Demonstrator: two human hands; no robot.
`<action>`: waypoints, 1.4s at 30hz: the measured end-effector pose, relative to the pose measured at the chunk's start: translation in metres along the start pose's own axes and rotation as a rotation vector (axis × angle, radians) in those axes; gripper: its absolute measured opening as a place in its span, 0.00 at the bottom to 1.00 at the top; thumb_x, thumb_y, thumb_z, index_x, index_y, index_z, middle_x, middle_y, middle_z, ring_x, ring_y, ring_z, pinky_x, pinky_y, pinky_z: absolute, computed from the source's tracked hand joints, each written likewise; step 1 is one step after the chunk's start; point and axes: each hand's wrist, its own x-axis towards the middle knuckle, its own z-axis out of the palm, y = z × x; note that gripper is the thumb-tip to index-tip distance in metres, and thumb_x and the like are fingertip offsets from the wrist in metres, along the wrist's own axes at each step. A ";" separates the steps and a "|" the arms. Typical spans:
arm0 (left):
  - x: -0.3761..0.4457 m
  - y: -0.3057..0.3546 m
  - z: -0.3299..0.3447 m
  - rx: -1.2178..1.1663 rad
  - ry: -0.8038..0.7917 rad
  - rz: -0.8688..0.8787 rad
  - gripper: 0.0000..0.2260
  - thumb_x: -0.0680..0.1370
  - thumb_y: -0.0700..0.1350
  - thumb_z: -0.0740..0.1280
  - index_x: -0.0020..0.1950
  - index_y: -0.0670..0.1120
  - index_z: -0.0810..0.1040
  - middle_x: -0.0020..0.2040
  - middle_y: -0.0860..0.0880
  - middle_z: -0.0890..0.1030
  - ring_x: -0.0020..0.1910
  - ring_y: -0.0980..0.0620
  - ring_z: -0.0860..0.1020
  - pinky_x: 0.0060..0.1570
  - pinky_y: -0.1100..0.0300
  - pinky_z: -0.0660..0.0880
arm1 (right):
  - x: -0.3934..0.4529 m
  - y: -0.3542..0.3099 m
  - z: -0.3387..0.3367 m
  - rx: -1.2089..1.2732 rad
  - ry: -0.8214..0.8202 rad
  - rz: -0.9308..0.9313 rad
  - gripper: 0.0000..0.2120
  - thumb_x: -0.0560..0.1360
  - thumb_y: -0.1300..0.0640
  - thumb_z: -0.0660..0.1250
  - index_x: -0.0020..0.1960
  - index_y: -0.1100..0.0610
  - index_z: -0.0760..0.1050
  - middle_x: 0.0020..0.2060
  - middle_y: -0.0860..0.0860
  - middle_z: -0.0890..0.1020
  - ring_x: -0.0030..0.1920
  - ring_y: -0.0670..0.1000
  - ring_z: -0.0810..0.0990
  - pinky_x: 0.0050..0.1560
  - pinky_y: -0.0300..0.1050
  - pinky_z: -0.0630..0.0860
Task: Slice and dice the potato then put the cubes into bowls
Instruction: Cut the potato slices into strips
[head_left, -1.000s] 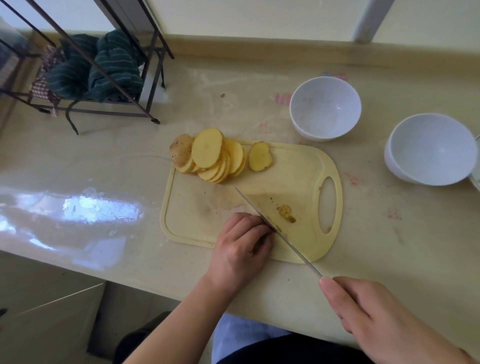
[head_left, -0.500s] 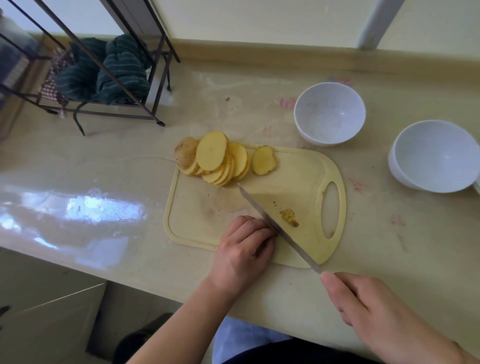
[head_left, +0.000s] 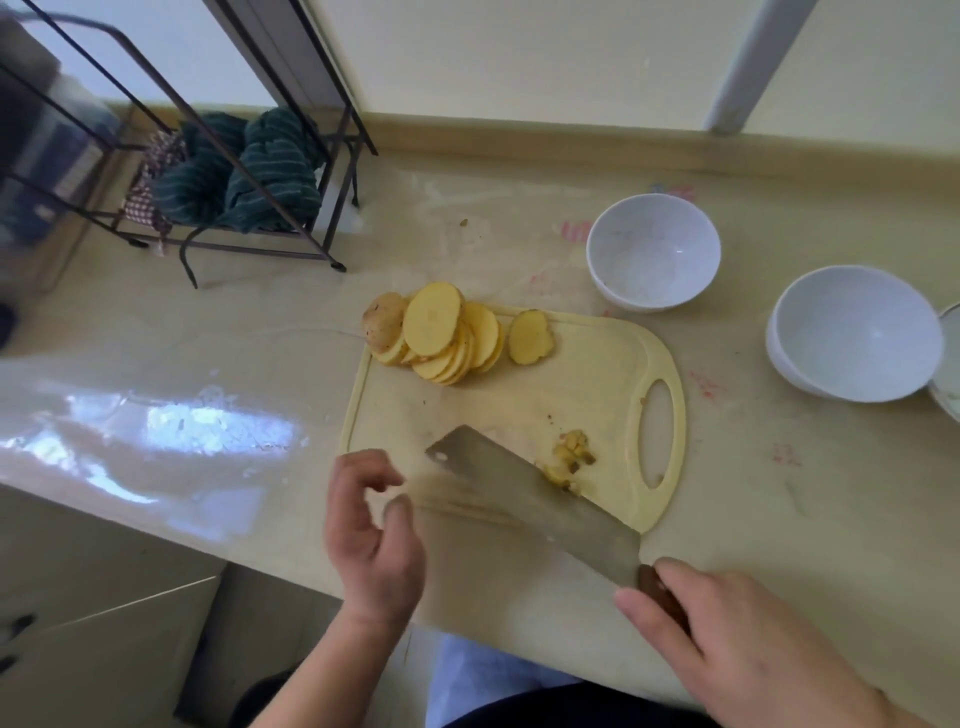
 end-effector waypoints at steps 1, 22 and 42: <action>0.005 0.006 -0.007 0.003 0.019 0.062 0.08 0.70 0.36 0.59 0.45 0.47 0.71 0.43 0.51 0.73 0.44 0.51 0.73 0.47 0.59 0.69 | 0.000 -0.001 0.002 -0.062 0.013 -0.012 0.38 0.59 0.20 0.23 0.37 0.46 0.60 0.31 0.48 0.74 0.38 0.46 0.79 0.38 0.44 0.71; 0.039 0.053 0.039 0.454 -0.633 0.195 0.06 0.78 0.48 0.66 0.49 0.48 0.81 0.45 0.54 0.79 0.43 0.56 0.76 0.42 0.64 0.75 | -0.003 -0.012 0.016 -0.241 0.146 -0.123 0.38 0.73 0.27 0.32 0.37 0.49 0.73 0.26 0.51 0.78 0.24 0.49 0.79 0.22 0.44 0.65; 0.042 0.005 0.025 0.020 -0.306 -0.199 0.22 0.82 0.63 0.54 0.52 0.51 0.82 0.48 0.54 0.83 0.49 0.49 0.81 0.48 0.55 0.77 | 0.013 0.016 -0.036 0.420 -0.188 0.069 0.30 0.69 0.28 0.54 0.32 0.56 0.63 0.26 0.46 0.67 0.29 0.44 0.65 0.34 0.41 0.66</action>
